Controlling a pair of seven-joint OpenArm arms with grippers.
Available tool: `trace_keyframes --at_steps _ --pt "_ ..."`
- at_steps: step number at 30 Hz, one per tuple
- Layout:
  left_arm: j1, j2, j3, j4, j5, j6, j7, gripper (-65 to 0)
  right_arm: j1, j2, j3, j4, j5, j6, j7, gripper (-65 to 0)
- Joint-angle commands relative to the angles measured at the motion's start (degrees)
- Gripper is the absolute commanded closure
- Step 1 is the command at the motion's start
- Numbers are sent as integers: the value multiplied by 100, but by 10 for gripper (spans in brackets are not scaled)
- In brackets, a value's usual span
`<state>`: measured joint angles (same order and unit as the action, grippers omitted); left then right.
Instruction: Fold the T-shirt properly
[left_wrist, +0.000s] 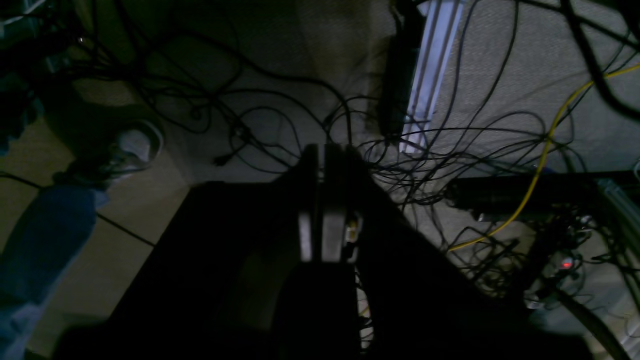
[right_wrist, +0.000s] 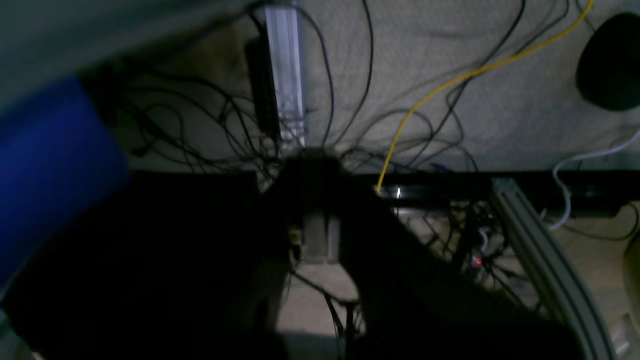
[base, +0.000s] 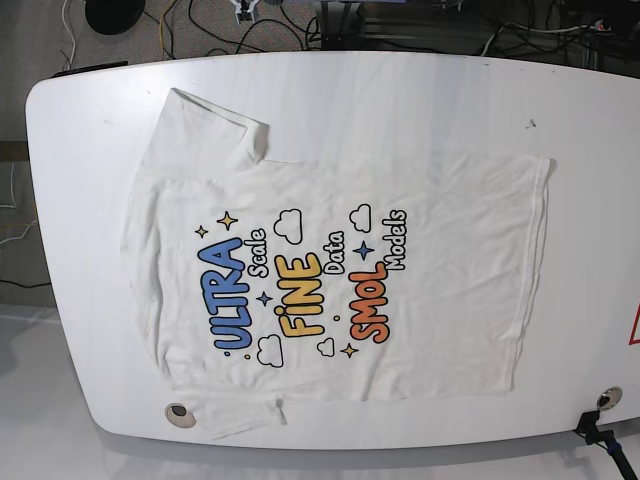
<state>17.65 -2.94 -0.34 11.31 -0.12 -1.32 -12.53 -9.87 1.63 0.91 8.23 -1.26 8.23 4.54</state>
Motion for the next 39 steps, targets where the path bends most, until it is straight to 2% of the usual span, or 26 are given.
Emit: trace_keyframes --at_steps 1,7,15,21,22,30,39 --pt "359 -45 1 442 -40 0 -92 0 -216 61 -11 62 -15 85 71 0" --pt "977 -103 -24 1317 -66 -3 -204 0 -814 236 -3 650 12 137 161 0" --pt "1977 -245 -48 2731 -131 -11 -226 0 -1964 503 25 2158 332 110 189 0" --pt "2881 -387 -120 4081 -333 -46 24 0 -2714 680 15 3162 450 128 194 0" --pt "2707 -398 -130 3867 -315 -36 -210 0 -2573 675 -8 2958 476 135 94 0" --pt "3857 -483 -208 5548 -381 -54 -428 0 -3612 950 30 4769 619 102 -341 0" --pt "4852 -654 -362 7608 -679 -94 -241 0 -4514 1066 402 6896 866 104 -561 0"
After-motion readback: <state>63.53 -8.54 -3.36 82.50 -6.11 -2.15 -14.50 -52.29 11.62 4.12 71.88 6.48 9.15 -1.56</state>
